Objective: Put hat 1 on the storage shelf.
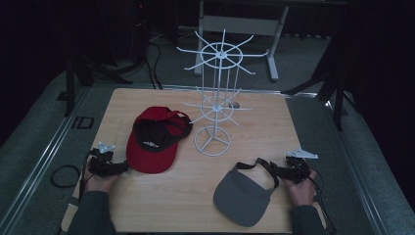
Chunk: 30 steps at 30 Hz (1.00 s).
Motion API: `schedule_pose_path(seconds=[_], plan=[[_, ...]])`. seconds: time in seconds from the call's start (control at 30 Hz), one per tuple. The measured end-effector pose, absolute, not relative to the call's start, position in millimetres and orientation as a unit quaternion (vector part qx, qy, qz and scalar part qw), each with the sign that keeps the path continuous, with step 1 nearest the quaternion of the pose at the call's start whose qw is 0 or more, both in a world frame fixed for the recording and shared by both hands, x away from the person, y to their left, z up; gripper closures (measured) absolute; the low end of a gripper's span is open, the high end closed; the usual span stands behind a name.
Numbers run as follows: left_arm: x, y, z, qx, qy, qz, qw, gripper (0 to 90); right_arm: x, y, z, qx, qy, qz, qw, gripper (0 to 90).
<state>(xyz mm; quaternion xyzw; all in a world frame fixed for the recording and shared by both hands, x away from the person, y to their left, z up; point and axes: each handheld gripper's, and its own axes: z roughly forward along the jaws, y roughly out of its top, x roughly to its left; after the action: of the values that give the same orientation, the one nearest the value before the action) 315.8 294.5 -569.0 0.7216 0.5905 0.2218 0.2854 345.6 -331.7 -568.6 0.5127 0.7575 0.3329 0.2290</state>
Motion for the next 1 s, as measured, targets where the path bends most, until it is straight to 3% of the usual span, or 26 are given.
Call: schedule_pose_path(seconds=[0.13, 0.17, 0.33, 1.0], plan=[[315.1, 295.8, -564.9, 0.729, 0.586, 0.212, 0.283, 45.0, 345.6, -331.8, -568.6, 0.513, 0.758, 0.333, 0.229, 23.9], [314.8, 299.5, -562.6, 0.727, 0.589, 0.187, 0.299, 47.4, 345.6, -331.8, -568.6, 0.513, 0.758, 0.333, 0.229, 23.9], [311.1, 306.3, -557.2, 0.721, 0.59, 0.168, 0.321, 54.5, 345.6, -331.7, -568.6, 0.513, 0.758, 0.333, 0.229, 23.9], [300.4, 311.9, -512.5, 0.707, 0.555, 0.156, 0.409, 51.4, 345.6, -331.7, -568.6, 0.512, 0.758, 0.333, 0.229, 23.9]])
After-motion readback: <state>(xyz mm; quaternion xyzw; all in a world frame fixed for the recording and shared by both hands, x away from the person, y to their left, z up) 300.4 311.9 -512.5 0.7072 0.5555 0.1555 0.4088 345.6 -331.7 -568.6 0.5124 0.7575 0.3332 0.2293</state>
